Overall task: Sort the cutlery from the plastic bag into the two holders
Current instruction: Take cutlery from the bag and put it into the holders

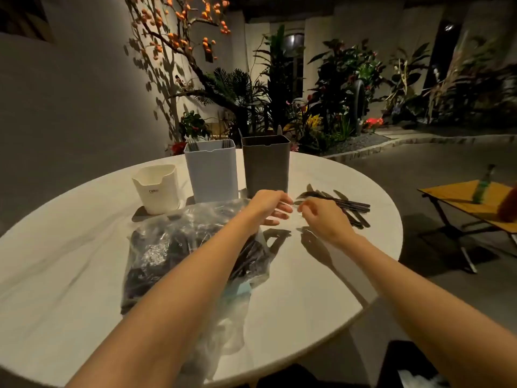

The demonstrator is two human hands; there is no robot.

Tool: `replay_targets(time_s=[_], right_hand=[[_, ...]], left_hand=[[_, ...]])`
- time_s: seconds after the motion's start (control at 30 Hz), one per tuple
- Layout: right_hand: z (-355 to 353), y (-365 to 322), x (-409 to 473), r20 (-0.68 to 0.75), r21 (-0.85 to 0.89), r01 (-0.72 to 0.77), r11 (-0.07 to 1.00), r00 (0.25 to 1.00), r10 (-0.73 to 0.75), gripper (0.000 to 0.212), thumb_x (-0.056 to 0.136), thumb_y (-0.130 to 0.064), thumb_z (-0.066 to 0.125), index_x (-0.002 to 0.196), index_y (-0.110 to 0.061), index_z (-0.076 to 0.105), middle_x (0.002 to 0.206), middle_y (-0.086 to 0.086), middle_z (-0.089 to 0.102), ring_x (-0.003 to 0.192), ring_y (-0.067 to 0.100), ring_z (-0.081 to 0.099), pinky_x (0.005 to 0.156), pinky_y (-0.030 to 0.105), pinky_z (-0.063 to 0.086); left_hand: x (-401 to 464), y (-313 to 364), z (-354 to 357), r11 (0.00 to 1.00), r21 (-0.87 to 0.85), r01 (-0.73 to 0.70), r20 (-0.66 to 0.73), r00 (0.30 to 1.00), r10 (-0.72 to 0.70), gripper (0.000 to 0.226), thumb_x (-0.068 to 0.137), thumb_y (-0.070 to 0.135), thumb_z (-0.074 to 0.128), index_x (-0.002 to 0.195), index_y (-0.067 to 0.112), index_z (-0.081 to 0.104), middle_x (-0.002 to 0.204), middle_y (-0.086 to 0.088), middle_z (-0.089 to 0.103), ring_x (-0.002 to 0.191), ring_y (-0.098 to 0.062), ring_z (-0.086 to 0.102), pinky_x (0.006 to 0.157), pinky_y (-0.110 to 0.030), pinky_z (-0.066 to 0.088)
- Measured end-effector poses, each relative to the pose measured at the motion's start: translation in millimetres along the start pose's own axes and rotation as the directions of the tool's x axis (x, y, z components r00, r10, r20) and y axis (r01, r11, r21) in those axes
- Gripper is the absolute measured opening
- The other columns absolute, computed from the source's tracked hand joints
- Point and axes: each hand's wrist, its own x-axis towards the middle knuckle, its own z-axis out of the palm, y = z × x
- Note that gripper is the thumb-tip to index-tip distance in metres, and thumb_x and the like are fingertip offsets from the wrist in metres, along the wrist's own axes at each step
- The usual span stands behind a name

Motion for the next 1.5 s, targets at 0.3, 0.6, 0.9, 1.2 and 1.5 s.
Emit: replay_targets(time_s=[0.3,0.6,0.9,1.2,1.5], right_hand=[[5,43,8,-0.107,-0.405,-0.119,0.906,0.991,0.082,0.039,0.098,-0.035,0.046,0.131,-0.015,0.053,0.133,0.009,0.052,0.124,0.027,0.043,0.103,0.042,0.038],[11,50,25,-0.013,-0.466,-0.295,0.834,0.945,0.327,0.085,0.087,-0.074,0.032,0.14,-0.007,0.042,0.148,0.016,0.036,0.14,0.033,0.028,0.116,0.051,0.016],[23,30,32,0.015,-0.469,-0.266,0.842,0.951,0.309,0.056,0.093,-0.051,0.047,0.13,-0.009,0.049,0.138,0.016,0.042,0.128,0.033,0.037,0.108,0.044,0.032],[30,19,44,0.088,-0.363,-0.362,0.859,0.904,0.418,0.055,0.095,-0.042,0.054,0.133,-0.004,0.043,0.137,0.02,0.042,0.128,0.035,0.04,0.104,0.042,0.036],[26,8,51,0.216,-0.504,-0.21,0.838,0.909,0.358,0.04,0.093,-0.003,0.05,0.133,0.002,0.046,0.133,0.019,0.049,0.123,0.036,0.048,0.098,0.04,0.044]], left_hand=[[31,-7,21,0.982,0.132,0.132,0.0,0.991,-0.133,0.024,0.098,0.024,0.048,0.107,0.008,0.064,0.097,-0.008,0.065,0.077,-0.018,0.062,0.068,-0.023,0.052],[53,-11,26,0.974,0.138,0.181,-0.05,0.983,-0.176,0.016,0.097,0.012,0.047,0.091,0.005,0.06,0.074,-0.008,0.055,0.056,-0.014,0.045,0.052,-0.022,0.04],[60,-16,27,0.952,0.241,0.186,-0.065,0.982,-0.176,0.022,0.098,0.017,0.049,0.107,0.001,0.062,0.083,-0.009,0.056,0.062,-0.015,0.047,0.055,-0.021,0.042],[54,-19,31,0.89,0.456,0.026,-0.029,0.999,-0.014,0.019,0.098,0.019,0.05,0.091,0.006,0.062,0.08,-0.011,0.055,0.06,-0.016,0.048,0.057,-0.022,0.041],[59,-19,28,0.949,0.292,0.123,-0.129,0.988,-0.089,0.019,0.096,0.01,0.044,0.102,0.0,0.059,0.093,-0.018,0.061,0.075,-0.027,0.057,0.073,-0.033,0.052]])
